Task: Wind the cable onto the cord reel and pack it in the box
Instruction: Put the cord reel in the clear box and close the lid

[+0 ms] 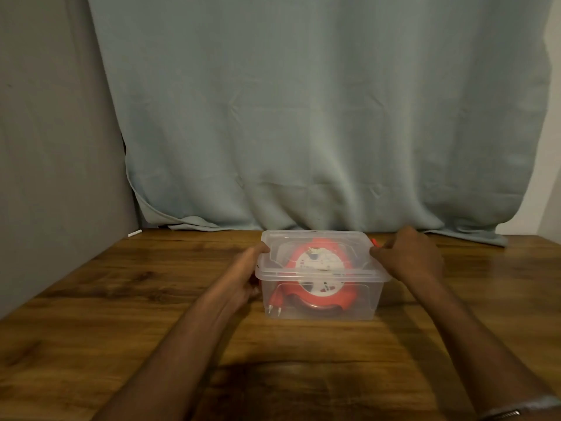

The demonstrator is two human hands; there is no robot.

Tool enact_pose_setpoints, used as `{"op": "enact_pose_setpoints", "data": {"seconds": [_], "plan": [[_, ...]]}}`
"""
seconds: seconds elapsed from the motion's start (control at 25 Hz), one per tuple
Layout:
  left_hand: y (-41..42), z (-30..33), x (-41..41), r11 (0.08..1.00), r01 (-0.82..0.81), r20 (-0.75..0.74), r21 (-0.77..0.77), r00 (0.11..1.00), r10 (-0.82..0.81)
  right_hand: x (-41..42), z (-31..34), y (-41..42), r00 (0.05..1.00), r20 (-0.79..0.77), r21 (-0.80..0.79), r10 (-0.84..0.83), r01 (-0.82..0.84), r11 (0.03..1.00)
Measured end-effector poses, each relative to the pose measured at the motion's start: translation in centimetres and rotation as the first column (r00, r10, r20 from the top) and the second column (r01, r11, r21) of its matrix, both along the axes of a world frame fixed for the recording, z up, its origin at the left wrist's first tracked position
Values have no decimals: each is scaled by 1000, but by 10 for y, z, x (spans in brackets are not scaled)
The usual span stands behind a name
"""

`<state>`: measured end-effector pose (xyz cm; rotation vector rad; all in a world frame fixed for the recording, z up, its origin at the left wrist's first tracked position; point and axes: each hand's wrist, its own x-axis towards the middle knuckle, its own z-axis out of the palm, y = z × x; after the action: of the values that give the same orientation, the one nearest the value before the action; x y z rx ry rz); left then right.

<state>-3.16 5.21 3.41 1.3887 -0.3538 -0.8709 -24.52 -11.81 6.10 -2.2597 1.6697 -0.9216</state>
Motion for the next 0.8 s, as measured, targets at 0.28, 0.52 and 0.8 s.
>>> {"op": "enact_pose_setpoints", "data": {"seconds": [0.28,0.52,0.8], "plan": [[-1,16,25,937,-246,742,249,669,-22,-2,-7,6,999,17,-29,-34,34,999],[-6,24,24,867,-384,888,317,441,-129,0,-5,12,995,-84,-111,-48,39,993],[4,32,0,874,-392,941,288,284,-183,-4,-4,21,996,-85,-158,-13,0,987]]}}
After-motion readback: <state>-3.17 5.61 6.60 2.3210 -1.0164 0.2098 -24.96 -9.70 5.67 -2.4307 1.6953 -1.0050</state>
